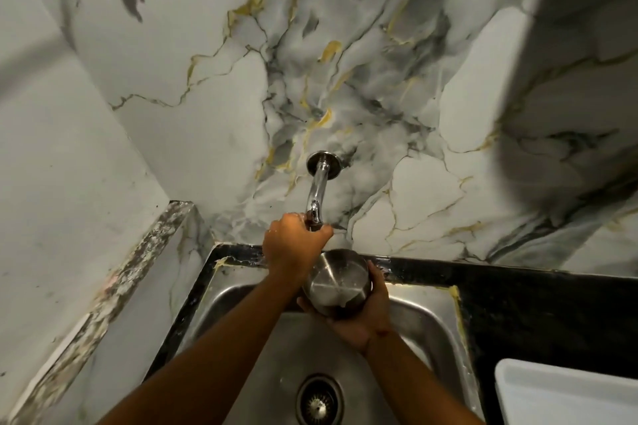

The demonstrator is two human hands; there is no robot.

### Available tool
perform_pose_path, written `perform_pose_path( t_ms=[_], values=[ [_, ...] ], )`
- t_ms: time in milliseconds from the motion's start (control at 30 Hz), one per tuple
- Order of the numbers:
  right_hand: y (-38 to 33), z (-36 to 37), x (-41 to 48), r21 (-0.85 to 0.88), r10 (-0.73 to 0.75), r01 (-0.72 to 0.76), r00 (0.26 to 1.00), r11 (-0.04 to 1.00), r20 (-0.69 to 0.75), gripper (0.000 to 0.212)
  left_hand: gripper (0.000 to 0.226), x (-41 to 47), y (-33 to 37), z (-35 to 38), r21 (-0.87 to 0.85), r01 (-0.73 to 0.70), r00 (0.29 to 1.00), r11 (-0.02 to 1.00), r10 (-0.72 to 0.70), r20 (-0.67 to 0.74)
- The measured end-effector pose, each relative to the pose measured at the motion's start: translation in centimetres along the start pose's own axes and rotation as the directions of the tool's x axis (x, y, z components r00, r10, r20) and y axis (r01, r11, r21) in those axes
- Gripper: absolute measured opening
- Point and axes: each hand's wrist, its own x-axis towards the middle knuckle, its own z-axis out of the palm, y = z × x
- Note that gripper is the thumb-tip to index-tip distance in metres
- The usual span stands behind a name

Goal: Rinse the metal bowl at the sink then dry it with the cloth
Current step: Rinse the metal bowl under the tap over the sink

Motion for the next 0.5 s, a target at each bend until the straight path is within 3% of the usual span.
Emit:
perform_pose_path(
  t_ms=[133, 300, 500],
  values=[
    [-0.2, -0.6, 1.9, -0.020, 0.063, -0.062, 0.998, 0.998, 0.014, 0.077, 0.027, 1.1, -1.1, 0.1, -0.114, -0.052, 0.991, 0.992, 0.065, 0.118],
    [-1.5, -2.0, 3.0, -0.110, 0.103, -0.109, 0.993, 0.988, -0.056, 0.075, 0.024, 3.4, -2.3, -1.4, -0.231, -0.094, 0.887, 0.968, 0.187, 0.423],
    [-2.5, 0.2, 4.7, -0.099, 0.080, -0.081, 0.997, 0.992, -0.019, 0.073, 0.016, 4.2, -2.9, -1.4, -0.282, -0.087, 0.838, 0.955, 0.223, 0.498]
  ],
)
